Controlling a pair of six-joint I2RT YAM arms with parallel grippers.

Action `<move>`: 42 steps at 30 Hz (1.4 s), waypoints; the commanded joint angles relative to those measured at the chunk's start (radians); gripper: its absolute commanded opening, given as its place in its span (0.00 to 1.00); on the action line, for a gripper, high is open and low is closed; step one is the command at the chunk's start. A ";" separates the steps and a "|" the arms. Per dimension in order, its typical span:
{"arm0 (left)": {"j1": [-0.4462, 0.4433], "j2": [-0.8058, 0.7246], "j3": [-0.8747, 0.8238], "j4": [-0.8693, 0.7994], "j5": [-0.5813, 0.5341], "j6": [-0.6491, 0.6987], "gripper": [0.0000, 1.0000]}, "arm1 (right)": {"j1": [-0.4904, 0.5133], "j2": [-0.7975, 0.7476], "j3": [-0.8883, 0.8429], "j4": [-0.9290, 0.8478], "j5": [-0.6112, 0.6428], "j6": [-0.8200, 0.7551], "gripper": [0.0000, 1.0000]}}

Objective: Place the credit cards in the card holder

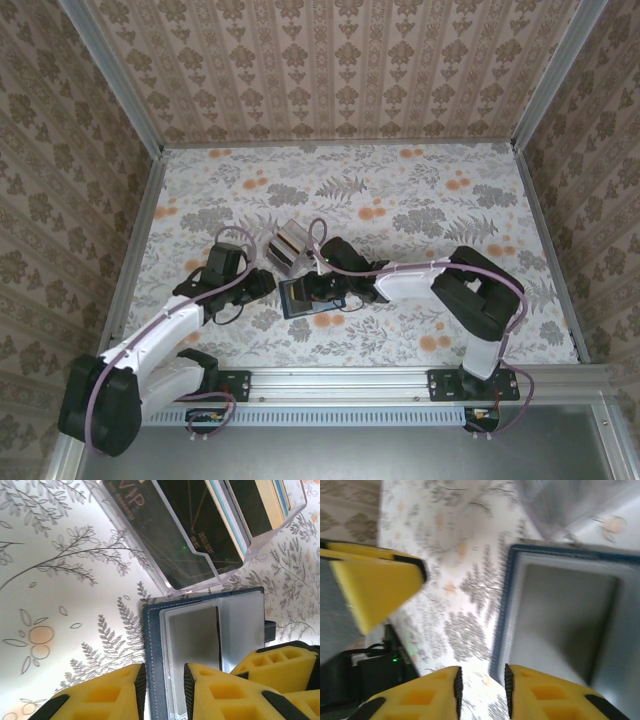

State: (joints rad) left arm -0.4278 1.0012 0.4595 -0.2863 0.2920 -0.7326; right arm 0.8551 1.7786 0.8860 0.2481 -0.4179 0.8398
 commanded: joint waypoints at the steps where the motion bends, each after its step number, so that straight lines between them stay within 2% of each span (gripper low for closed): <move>1: 0.006 -0.008 0.014 -0.070 0.018 0.020 0.30 | 0.000 -0.142 -0.004 -0.264 0.219 -0.077 0.39; 4: 0.001 0.006 0.004 -0.031 0.022 0.016 0.30 | -0.006 -0.199 -0.039 -0.368 0.309 -0.094 0.47; 7: -0.016 0.037 0.020 -0.032 0.029 0.019 0.30 | -0.013 -0.215 -0.067 -0.420 0.357 -0.096 0.49; 10: -0.058 0.063 0.029 -0.021 0.012 0.028 0.31 | -0.014 -0.217 -0.095 -0.402 0.352 -0.085 0.50; 19: -0.072 0.099 0.031 -0.013 0.018 0.027 0.32 | -0.017 -0.140 -0.083 -0.341 0.291 -0.051 0.50; 32: -0.085 0.109 0.008 0.011 0.017 0.015 0.32 | -0.016 -0.120 -0.032 -0.354 0.250 -0.077 0.34; 42: -0.098 0.166 0.004 0.056 0.020 0.007 0.31 | -0.016 -0.091 -0.011 -0.358 0.237 -0.094 0.28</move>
State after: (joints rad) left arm -0.5179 1.1511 0.4610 -0.2508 0.3004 -0.7258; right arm 0.8421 1.6688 0.8509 -0.0875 -0.1642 0.7586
